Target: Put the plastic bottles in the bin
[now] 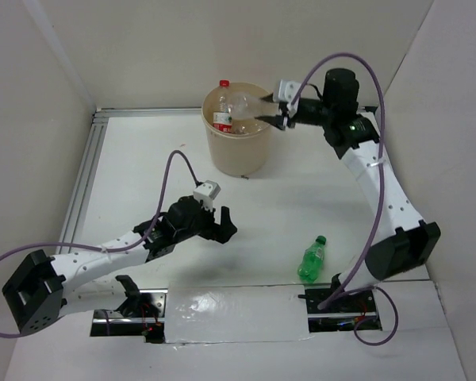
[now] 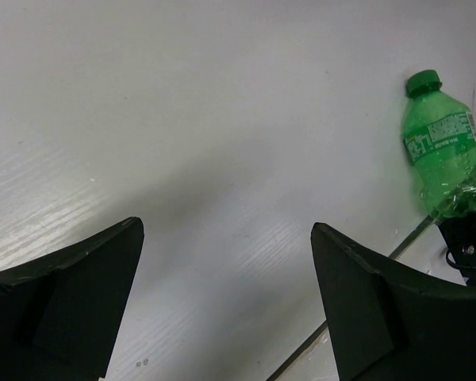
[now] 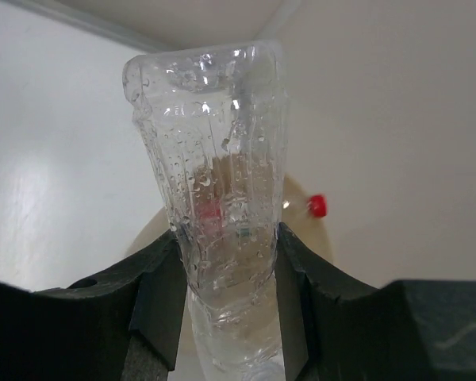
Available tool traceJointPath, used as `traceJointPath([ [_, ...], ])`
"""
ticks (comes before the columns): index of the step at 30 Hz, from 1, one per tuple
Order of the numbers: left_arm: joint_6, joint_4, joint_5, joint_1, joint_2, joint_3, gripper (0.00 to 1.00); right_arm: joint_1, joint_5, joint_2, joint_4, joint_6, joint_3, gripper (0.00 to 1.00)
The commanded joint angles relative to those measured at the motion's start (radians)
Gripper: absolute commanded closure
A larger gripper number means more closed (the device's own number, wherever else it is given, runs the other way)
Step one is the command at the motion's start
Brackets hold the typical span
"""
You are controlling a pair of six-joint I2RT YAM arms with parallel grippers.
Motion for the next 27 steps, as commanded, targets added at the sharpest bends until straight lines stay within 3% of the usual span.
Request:
traceJointPath([
  [1, -0.004, 0.103, 0.053, -0.016, 0.049, 0.029, 0.01, 0.023, -0.022, 0.147, 0.246, 0.301, 0.132, 0.65],
  [4, 0.019, 0.146, 0.103, -0.027, 0.118, 0.073, 0.01, 0.032, -0.001, 0.322, 0.257, 0.349, 0.304, 0.59],
  [8, 0.056, 0.182, 0.146, -0.076, 0.216, 0.182, 0.01, 0.023, 0.034, 0.506, 0.205, 0.410, 0.482, 0.19],
  [9, 0.075, 0.182, 0.157, -0.085, 0.276, 0.214, 0.01, 0.014, 0.034, 0.539, 0.205, 0.468, 0.506, 0.01],
  [12, 0.093, 0.162, 0.187, -0.107, 0.377, 0.352, 0.01, -0.032, 0.034, 0.506, 0.225, 0.553, 0.499, 0.01],
  [19, 0.168, 0.034, 0.290, -0.185, 0.670, 0.642, 0.01, -0.237, 0.151, 0.230, 0.137, 0.613, 0.217, 0.01],
  [22, 0.168, 0.014, 0.336, -0.225, 0.756, 0.713, 0.01, -0.401, 0.131, 0.096, 0.146, 0.656, -0.037, 0.01],
  [27, 0.144, -0.041, 0.370, -0.269, 0.896, 0.836, 0.01, -0.656, 0.054, -0.047, 0.119, 0.660, -0.250, 0.01],
])
